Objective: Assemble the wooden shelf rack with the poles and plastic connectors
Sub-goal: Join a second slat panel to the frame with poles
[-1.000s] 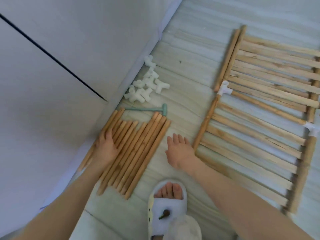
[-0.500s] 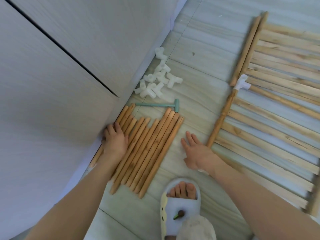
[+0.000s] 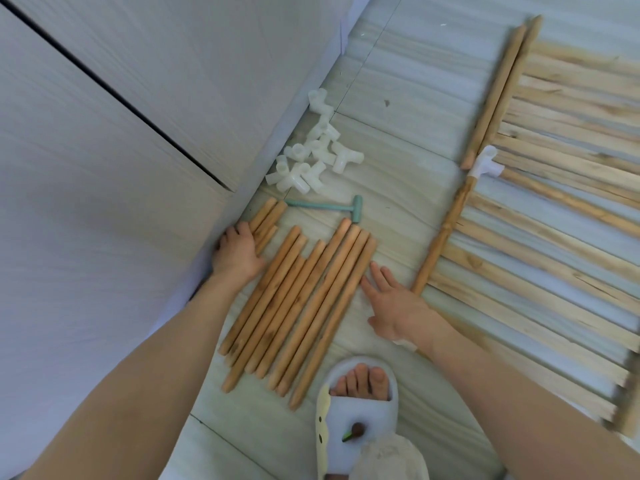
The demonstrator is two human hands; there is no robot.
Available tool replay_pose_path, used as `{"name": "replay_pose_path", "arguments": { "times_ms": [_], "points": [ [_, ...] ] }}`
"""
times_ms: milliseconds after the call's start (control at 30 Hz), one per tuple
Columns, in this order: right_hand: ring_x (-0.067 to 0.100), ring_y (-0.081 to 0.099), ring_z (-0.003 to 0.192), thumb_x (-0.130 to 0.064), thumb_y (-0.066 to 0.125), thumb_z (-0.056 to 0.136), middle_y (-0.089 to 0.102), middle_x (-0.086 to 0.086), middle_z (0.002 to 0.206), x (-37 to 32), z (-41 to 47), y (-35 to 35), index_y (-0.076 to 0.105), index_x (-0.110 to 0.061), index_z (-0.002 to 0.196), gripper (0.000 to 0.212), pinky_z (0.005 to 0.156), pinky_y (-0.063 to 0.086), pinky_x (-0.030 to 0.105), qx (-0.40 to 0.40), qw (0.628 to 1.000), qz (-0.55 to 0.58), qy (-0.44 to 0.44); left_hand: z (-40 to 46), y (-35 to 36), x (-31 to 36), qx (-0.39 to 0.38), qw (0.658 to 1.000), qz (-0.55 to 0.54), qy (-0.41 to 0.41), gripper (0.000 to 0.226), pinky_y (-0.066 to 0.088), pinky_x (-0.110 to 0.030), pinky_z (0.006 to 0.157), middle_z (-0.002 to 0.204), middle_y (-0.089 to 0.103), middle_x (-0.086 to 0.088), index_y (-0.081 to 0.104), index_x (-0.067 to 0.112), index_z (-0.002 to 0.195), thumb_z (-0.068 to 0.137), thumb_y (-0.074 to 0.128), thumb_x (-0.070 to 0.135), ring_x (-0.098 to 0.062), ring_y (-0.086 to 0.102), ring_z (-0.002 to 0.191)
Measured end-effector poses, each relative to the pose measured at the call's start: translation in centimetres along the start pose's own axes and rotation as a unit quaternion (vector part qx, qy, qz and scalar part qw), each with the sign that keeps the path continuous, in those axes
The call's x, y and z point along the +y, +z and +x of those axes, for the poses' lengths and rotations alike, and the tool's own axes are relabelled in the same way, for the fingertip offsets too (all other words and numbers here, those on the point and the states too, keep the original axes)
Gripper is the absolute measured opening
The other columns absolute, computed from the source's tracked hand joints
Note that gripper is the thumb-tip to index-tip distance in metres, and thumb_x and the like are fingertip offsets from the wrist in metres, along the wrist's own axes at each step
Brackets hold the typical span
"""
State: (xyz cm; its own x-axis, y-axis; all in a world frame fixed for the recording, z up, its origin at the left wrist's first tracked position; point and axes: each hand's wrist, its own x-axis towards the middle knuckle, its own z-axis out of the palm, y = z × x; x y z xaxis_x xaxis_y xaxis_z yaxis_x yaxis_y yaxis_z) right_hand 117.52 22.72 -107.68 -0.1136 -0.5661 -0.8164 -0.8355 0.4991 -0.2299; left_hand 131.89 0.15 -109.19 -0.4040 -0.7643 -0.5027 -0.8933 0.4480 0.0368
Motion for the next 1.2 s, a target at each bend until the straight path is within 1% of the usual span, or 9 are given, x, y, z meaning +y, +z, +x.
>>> {"name": "replay_pose_path", "arguments": {
  "times_ms": [133,367,500,600,700,800,933,1067,1200],
  "points": [
    [0.022,-0.017,0.143,-0.025,0.044,0.096,-0.029,0.006,0.152,0.0,0.2,0.4,-0.012,-0.015,0.148,0.077,0.118,0.007,0.037,0.007,1.0,-0.009,-0.003,-0.4,0.0,0.1,0.043,0.999,-0.011,0.022,0.036,0.04,-0.036,0.062,0.107,0.058,-0.02,0.037,0.007,0.105,0.081,0.063,0.018,-0.038,0.059,0.094],
    [0.022,0.002,0.146,-0.028,0.039,0.099,-0.006,0.008,0.158,0.1,-0.7,-2.2,0.012,-0.012,0.15,0.06,0.115,0.013,0.031,0.007,0.995,0.103,-0.01,-3.3,-4.0,4.5,0.041,0.985,-0.141,0.09,0.034,0.048,-0.036,0.068,0.09,0.059,-0.007,0.043,0.012,0.107,0.084,0.062,0.028,-0.027,0.058,0.08],
    [0.022,0.042,0.13,-0.028,0.047,0.097,0.042,0.006,0.144,1.6,-3.8,-7.5,0.037,-0.012,0.142,0.049,0.106,0.036,0.032,0.018,0.934,0.357,-0.024,-5.6,-7.9,10.1,0.0,0.905,-0.407,0.122,0.021,0.051,-0.028,0.06,0.076,0.065,-0.005,0.051,0.01,0.101,0.083,0.061,0.012,-0.014,0.064,0.066],
    [0.009,0.054,0.112,-0.031,0.053,0.094,0.056,-0.004,0.124,3.2,-7.6,-10.6,0.045,-0.019,0.135,0.043,0.094,0.048,0.029,-0.015,0.866,0.491,-0.094,-7.5,-9.7,15.2,-0.021,0.815,-0.561,0.142,0.012,0.054,-0.029,0.057,0.067,0.067,-0.006,0.057,-0.003,0.097,0.087,0.058,0.004,-0.014,0.065,0.057],
    [0.012,0.064,0.094,-0.022,0.053,0.094,0.066,0.002,0.106,5.5,-10.4,-12.0,0.056,-0.009,0.118,0.028,0.087,0.054,0.034,0.051,0.847,0.515,-0.117,-9.4,-10.0,20.3,-0.062,0.758,-0.623,0.186,0.007,0.058,-0.033,0.06,0.073,0.069,-0.008,0.062,0.004,0.088,0.09,0.056,0.004,-0.016,0.067,0.061],
    [0.014,0.065,0.076,-0.018,0.059,0.091,0.067,0.004,0.087,9.0,-12.7,-11.5,0.062,-0.001,0.103,0.021,0.075,0.057,0.028,0.104,0.841,0.523,-0.089,-10.5,-9.2,24.3,-0.125,0.732,-0.629,0.228,0.012,0.058,-0.032,0.061,0.076,0.07,-0.005,0.064,0.011,0.084,0.09,0.056,0.003,-0.016,0.068,0.065],
    [0.028,0.069,0.078,-0.019,0.066,0.085,0.072,0.012,0.084,14.7,-14.4,-8.7,0.066,0.004,0.088,0.023,0.074,0.058,0.032,0.17,0.867,0.468,0.015,-11.1,-6.7,28.1,-0.166,0.757,-0.582,0.245,0.019,0.057,-0.028,0.062,0.08,0.067,-0.008,0.057,-0.001,0.106,0.089,0.059,0.008,-0.015,0.069,0.068],
    [0.023,0.067,0.077,-0.012,0.065,0.086,0.07,0.019,0.091,21.1,-15.7,-5.8,0.063,-0.002,0.089,0.011,0.071,0.059,0.03,0.349,0.748,0.554,0.109,-11.6,-3.2,31.0,-0.184,0.765,-0.585,0.198,0.016,0.053,-0.035,0.065,0.067,0.06,-0.003,0.047,0.007,0.098,0.089,0.06,0.011,-0.018,0.062,0.061],
    [0.031,0.065,0.086,-0.018,0.058,0.091,0.065,0.014,0.089,27.5,-17.4,-4.3,0.055,-0.003,0.094,0.015,0.083,0.053,0.047,0.547,0.605,0.535,0.222,-11.8,-2.0,33.8,-0.198,0.744,-0.619,0.157,0.011,0.049,-0.035,0.064,0.07,0.055,-0.005,0.044,0.017,0.096,0.094,0.055,0.015,-0.018,0.057,0.065]
  ]
}}
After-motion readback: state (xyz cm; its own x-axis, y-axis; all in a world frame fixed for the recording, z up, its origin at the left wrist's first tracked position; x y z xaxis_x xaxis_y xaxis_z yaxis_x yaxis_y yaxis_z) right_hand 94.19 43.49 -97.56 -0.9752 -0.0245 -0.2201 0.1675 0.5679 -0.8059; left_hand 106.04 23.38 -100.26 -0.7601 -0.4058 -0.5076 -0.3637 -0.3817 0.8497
